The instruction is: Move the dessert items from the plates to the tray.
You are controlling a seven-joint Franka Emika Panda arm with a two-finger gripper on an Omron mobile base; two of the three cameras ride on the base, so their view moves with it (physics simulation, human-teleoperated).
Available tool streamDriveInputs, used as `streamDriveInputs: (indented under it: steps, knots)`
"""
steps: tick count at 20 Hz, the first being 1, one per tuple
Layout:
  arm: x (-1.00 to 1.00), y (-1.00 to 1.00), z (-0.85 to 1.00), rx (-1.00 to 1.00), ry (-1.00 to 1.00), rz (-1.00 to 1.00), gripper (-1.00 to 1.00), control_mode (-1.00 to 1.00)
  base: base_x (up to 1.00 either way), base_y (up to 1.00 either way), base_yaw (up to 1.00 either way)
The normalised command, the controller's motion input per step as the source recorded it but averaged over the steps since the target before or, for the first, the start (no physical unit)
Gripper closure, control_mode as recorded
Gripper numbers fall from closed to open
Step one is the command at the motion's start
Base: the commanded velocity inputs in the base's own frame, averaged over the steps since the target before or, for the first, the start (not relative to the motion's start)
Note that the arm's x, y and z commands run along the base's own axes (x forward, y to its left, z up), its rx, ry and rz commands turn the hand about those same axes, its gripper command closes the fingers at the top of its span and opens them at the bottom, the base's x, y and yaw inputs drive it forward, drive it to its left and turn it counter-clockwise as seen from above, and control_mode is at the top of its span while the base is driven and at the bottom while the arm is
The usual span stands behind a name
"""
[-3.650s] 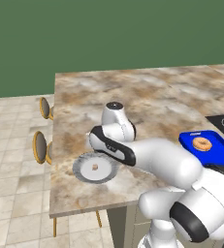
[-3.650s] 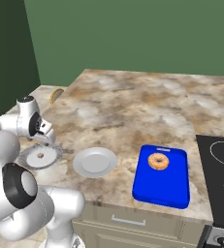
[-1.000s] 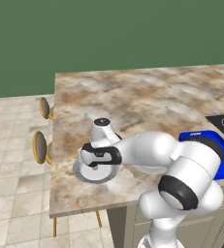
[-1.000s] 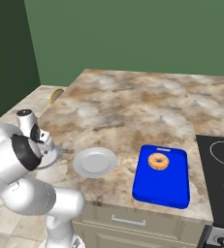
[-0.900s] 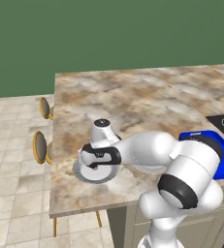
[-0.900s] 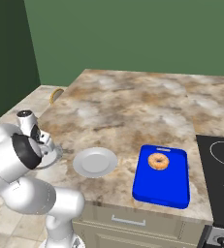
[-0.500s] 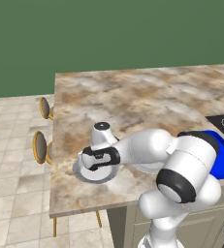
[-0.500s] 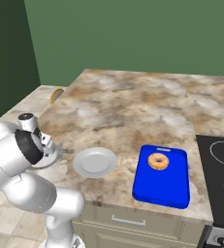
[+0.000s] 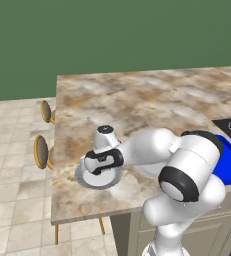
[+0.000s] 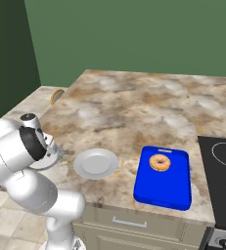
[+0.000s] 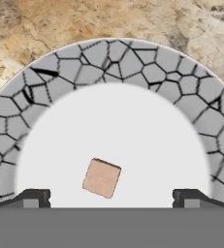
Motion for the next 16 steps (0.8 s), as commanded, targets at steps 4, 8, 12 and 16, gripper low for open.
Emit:
streamDriveInputs:
  steps: [4,8,12,16]
  knots:
    - [0.03,0.0,-0.03,0.0,0.0,0.04,-1.0,-1.0,0.0,0.0,0.0]
    - [0.0,0.01,-0.11,0.0,0.0,0.04,-1.0,-1.0,0.0,0.0,0.0]
    - [-0.02,0.07,-0.14,0.0,0.0,0.04,-1.0,-1.0,0.0,0.0,0.0]
    - [0.0,0.05,-0.17,0.0,0.0,0.04,-1.0,-1.0,0.0,0.0,0.0]
